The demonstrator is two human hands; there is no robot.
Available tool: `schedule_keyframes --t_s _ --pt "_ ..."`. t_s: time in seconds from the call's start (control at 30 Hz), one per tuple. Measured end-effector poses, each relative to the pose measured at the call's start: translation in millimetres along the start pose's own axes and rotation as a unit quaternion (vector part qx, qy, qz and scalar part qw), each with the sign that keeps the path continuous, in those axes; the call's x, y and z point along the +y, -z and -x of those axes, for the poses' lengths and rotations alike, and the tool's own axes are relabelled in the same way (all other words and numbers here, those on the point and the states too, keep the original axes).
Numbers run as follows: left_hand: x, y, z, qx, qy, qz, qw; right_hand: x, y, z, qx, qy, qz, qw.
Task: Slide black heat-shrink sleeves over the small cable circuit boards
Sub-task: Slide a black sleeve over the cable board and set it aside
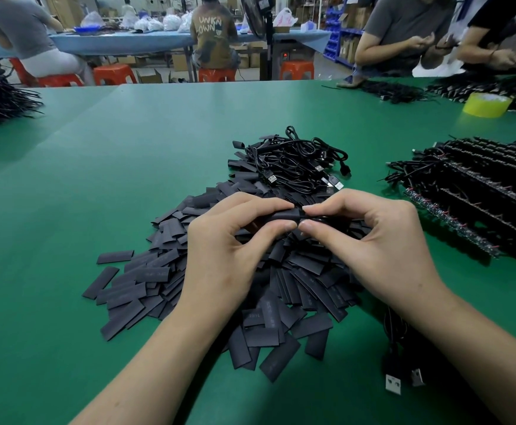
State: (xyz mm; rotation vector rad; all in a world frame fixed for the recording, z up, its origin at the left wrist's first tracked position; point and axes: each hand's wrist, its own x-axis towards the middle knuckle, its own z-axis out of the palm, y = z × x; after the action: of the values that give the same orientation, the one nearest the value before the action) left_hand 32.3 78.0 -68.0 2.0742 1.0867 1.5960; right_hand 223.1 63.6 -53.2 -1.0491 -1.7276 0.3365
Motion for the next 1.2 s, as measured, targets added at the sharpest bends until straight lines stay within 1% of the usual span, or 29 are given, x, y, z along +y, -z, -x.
schedule_keyframes --t_s 0.23,0.33,0.47,0.57,0.67,0.83,1.07,1.2 --pt "0.1 1.0 1.1 -0.003 -0.031 -0.025 0.999 -0.3 -1.0 1.1 -0.008 0.011 0.003 1.000" --pt "0.5 0.8 0.4 0.000 -0.028 -0.030 0.999 1.5 0.1 0.0 -0.012 0.003 0.000 1.000" --pt "-0.2 0.4 -0.3 0.036 0.022 -0.006 0.999 1.5 -0.1 -0.2 -0.017 -0.002 -0.002 1.000" --pt "-2.0 -0.4 0.3 0.074 0.072 0.042 0.994 2.4 -0.7 -0.7 -0.012 -0.013 -0.002 1.000" --pt "-2.3 -0.6 0.4 0.104 0.087 0.063 0.989 3.5 -0.5 -1.1 -0.011 -0.027 -0.006 1.000" --pt "-0.9 -3.6 2.7 0.094 0.084 0.040 0.991 3.7 -2.4 -0.3 -0.011 -0.041 -0.021 0.999" --pt "2.1 -5.4 2.2 0.076 0.063 -0.023 0.995 3.3 -3.5 1.1 -0.017 -0.029 -0.015 0.999" --pt "3.6 -6.6 2.1 0.077 0.073 -0.029 0.994 3.0 -4.3 1.0 -0.016 -0.026 -0.012 0.999"
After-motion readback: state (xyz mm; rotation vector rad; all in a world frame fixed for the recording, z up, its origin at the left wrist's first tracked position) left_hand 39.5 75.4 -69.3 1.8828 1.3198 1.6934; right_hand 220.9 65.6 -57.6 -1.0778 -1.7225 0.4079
